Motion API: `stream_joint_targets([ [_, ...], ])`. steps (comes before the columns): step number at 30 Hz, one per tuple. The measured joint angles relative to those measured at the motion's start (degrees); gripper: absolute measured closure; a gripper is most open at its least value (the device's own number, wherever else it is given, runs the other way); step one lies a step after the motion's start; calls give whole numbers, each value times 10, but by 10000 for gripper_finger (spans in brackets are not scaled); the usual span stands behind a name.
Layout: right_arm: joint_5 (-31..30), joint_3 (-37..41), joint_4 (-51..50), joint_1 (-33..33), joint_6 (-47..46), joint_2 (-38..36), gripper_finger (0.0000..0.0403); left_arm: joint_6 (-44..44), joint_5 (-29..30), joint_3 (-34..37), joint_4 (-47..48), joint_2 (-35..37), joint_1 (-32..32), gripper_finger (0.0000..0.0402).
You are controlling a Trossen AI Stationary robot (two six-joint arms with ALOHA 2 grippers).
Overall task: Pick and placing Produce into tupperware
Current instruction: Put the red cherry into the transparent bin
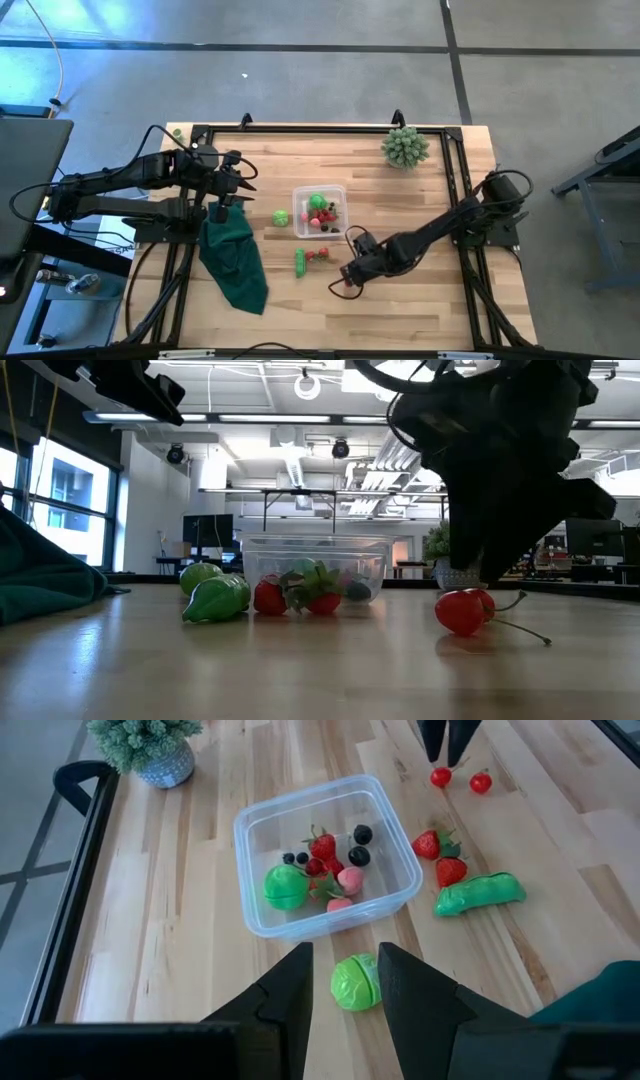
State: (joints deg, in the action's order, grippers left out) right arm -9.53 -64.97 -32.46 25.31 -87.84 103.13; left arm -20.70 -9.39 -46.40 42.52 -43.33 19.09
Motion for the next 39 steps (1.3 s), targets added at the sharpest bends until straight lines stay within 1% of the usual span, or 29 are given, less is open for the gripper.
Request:
stream_joint_targets([
  [5,-14,0,6,0,-58,3,272,0,0,0,0,0,0,295],
  [8,-14,0,14,-2,-63,11,263,0,0,0,0,0,0,295],
  [11,-8,0,17,-2,-63,24,243,0,0,0,0,0,0,295],
  [14,-1,0,17,-3,-78,32,213,0,0,0,0,0,0,295],
  [18,-10,0,10,-2,-92,35,179,0,0,0,0,0,0,295],
  [22,-8,0,4,-2,-94,35,162,0,0,0,0,0,0,295],
  [32,-5,-3,5,-3,-81,51,161,0,0,0,0,0,0,295],
  [39,-3,-2,6,-3,-59,53,187,0,0,0,0,0,0,295],
])
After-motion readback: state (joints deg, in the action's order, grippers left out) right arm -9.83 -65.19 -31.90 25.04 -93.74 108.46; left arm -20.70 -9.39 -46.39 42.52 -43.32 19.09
